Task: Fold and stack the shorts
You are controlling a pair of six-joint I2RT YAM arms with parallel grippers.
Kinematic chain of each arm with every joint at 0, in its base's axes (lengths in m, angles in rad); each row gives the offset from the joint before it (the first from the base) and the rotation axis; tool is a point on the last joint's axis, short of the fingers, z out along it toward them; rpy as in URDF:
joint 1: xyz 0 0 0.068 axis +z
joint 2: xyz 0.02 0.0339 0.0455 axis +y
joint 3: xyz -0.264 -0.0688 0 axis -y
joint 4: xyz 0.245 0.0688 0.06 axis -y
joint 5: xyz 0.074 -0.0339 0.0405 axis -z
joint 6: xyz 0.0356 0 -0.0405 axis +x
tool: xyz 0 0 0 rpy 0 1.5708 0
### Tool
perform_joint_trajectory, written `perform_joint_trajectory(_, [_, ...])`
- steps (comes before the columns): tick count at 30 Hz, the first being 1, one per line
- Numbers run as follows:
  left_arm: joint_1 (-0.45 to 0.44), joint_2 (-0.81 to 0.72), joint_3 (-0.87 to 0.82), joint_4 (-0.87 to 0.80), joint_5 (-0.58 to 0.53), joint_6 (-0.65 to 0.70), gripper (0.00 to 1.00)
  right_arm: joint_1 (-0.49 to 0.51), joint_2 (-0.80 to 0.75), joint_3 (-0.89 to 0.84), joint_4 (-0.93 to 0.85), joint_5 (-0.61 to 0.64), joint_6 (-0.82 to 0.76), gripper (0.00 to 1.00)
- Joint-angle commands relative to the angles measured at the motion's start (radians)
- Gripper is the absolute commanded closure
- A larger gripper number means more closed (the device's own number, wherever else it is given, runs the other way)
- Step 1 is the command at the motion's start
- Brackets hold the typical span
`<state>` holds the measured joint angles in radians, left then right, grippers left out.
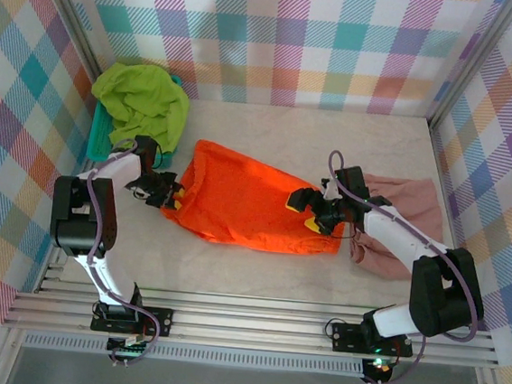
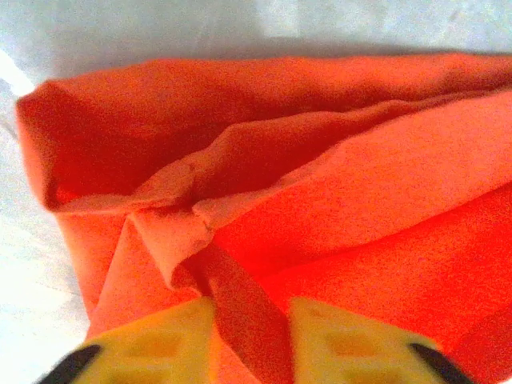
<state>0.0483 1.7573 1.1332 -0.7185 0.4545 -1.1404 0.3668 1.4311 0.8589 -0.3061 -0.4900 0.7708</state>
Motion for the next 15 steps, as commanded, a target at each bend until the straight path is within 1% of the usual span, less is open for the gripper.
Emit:
perform_joint_trajectory(1, [0.017, 0.01, 0.015, -0.068, 0.001, -0.003, 0.93, 0.004, 0.006, -0.016, 0.011, 0.009, -0.001, 0.11])
perform_joint_trajectory(2, [0.025, 0.002, 0.008, -0.072, -0.006, 0.003, 0.99, 0.005, 0.006, -0.016, 0.009, 0.012, -0.002, 0.11])
perform_joint_trajectory(3, [0.036, -0.009, -0.003, -0.076, -0.009, 0.009, 1.0, 0.005, 0.006, -0.017, 0.004, 0.017, -0.005, 0.11])
perform_joint_trajectory(7, [0.096, -0.077, -0.054, -0.098, -0.018, 0.056, 1.0, 0.004, 0.01, -0.022, -0.023, 0.049, -0.016, 0.11])
perform_joint_trajectory(13, [0.18, -0.196, -0.147, -0.163, -0.063, 0.181, 1.0, 0.003, 0.034, -0.044, -0.033, 0.079, -0.023, 0.11])
perform_joint_trajectory(14, [0.197, -0.214, -0.171, -0.165, -0.066, 0.196, 0.99, 0.002, 0.039, -0.046, -0.032, 0.081, -0.023, 0.11])
perform_joint_trajectory(15, [0.216, -0.231, -0.196, -0.167, -0.068, 0.207, 0.94, 0.002, 0.043, -0.048, -0.03, 0.082, -0.023, 0.11])
